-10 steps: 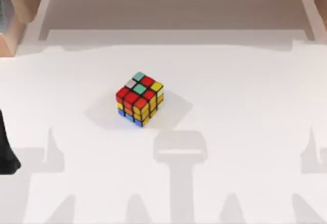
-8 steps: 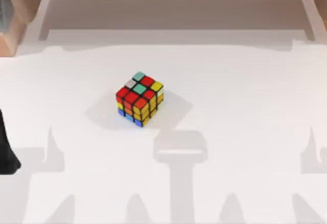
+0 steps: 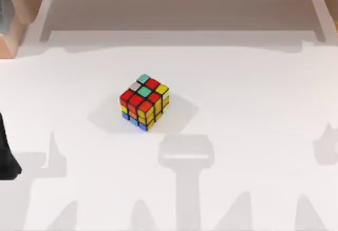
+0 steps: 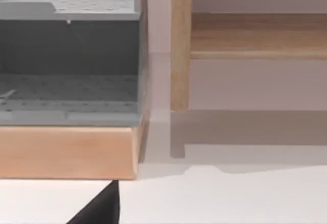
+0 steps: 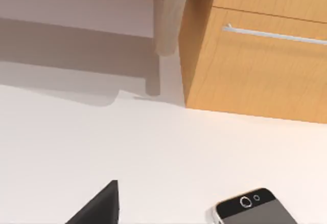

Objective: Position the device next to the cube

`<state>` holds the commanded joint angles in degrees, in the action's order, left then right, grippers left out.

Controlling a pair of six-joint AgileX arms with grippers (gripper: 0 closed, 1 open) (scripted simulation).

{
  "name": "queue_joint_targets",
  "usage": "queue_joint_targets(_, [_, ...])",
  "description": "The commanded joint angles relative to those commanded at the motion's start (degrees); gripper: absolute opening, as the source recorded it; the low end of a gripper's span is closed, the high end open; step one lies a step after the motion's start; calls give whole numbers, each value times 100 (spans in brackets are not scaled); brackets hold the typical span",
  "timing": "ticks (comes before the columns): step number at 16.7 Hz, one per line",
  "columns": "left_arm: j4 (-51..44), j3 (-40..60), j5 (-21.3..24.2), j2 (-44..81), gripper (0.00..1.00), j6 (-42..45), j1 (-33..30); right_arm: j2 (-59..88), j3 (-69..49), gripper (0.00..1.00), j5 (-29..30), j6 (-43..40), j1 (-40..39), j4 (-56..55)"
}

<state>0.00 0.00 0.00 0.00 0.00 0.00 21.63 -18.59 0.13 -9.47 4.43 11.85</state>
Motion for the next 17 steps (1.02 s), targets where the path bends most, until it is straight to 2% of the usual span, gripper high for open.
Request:
queue_joint_targets(11, [0, 0, 0, 0, 100, 0, 0, 6800, -4485, 100, -17, -2343, 1078, 3129])
queue_joint_targets(17, [0, 0, 0, 0, 100, 0, 0, 9175, -6347, 100, -7, -3286, 1506, 4287])
